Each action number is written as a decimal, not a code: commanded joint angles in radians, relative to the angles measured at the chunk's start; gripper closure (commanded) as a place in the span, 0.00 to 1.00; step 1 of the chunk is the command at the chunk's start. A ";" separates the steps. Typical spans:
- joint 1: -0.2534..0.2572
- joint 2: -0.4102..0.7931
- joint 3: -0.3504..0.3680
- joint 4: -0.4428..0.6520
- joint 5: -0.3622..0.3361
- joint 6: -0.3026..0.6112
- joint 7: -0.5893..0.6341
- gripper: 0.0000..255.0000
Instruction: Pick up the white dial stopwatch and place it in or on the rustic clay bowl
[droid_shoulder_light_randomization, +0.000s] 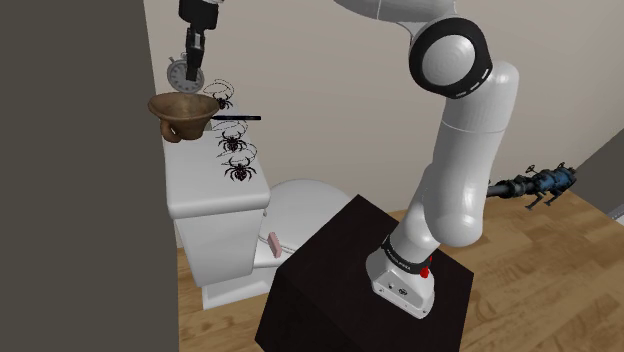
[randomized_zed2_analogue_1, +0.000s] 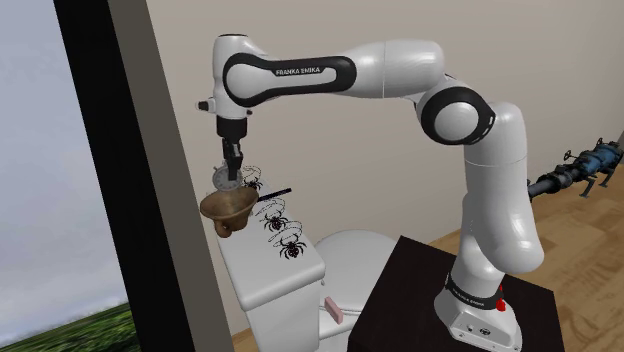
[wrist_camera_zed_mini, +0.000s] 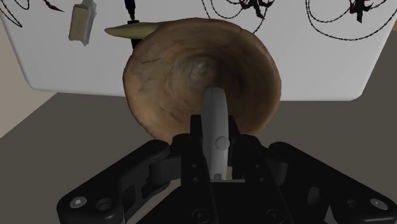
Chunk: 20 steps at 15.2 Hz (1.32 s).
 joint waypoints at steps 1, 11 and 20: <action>0.001 -0.004 0.000 -0.037 0.000 0.033 -0.002 1.00; 0.002 -0.008 0.000 -0.080 0.001 0.072 -0.005 1.00; -0.002 -0.013 -0.001 -0.020 0.000 0.008 -0.004 0.00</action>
